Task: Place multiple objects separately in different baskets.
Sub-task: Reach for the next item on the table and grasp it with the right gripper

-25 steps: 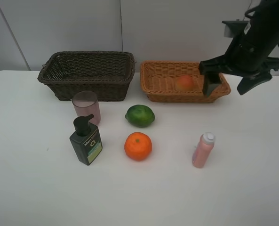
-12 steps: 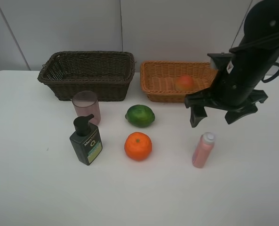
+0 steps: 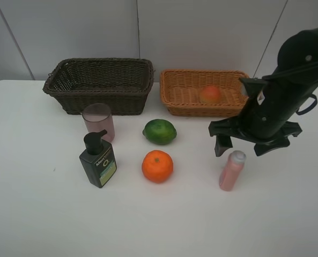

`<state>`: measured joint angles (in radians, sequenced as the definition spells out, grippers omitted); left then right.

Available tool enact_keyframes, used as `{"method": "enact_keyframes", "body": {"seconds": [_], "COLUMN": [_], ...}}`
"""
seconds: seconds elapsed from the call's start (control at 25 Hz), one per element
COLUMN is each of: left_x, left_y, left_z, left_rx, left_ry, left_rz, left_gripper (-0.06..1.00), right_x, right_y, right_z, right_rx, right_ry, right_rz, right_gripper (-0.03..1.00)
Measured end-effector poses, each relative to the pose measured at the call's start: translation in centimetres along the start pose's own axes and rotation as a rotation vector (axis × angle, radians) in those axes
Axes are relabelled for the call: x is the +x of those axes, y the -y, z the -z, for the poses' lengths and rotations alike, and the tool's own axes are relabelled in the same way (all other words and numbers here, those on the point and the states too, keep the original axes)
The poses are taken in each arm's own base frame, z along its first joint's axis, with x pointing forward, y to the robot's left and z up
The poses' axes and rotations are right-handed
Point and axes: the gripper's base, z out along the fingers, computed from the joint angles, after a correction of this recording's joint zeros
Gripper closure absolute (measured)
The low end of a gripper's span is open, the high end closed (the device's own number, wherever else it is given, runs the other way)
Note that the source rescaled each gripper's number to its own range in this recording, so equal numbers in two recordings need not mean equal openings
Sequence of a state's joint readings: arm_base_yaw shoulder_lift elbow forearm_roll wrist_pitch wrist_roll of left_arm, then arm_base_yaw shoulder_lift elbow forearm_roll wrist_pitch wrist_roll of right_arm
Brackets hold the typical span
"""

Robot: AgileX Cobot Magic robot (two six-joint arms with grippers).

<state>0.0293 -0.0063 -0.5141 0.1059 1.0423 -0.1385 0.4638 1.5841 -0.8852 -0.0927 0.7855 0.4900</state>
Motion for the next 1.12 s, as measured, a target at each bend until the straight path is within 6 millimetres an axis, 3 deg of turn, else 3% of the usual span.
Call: {"method": "enact_keyframes", "body": {"seconds": [0.32,1.12], "left_x": [0.0,0.0], "left_y": [0.0,0.0], "left_z": [0.0,0.0], "left_rx": [0.0,0.0], "left_ry": [0.0,0.0], "left_rz": [0.0,0.0], "left_gripper": [-0.06,-0.06], "right_x": [-0.1,-0.4], "right_y": [-0.1,-0.5], "right_z": [-0.2,-5.1], "right_rx": [-0.002,0.045], "right_ry": [0.004,-0.086], "right_rz": [-0.006,0.018], "right_gripper": [0.14,0.14]}}
